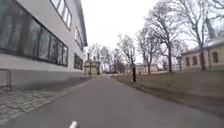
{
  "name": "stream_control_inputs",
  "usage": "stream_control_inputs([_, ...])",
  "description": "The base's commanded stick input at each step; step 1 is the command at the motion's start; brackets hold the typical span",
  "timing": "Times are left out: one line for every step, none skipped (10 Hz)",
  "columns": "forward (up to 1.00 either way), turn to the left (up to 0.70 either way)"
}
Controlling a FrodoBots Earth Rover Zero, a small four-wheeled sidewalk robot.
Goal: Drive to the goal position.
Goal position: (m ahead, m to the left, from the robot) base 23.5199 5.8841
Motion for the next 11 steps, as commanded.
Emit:
stream_control_inputs([1.0, 0.01])
stream_control_inputs([1.0, 0.01])
stream_control_inputs([1.0, 0.01])
stream_control_inputs([1.0, 0.01])
stream_control_inputs([1.0, 0.01])
stream_control_inputs([1.0, 0.01])
stream_control_inputs([1.0, 0.01])
stream_control_inputs([1.0, 0.01])
stream_control_inputs([1.0, 0.01])
stream_control_inputs([1.0, 0.01])
stream_control_inputs([1.0, 0.01])
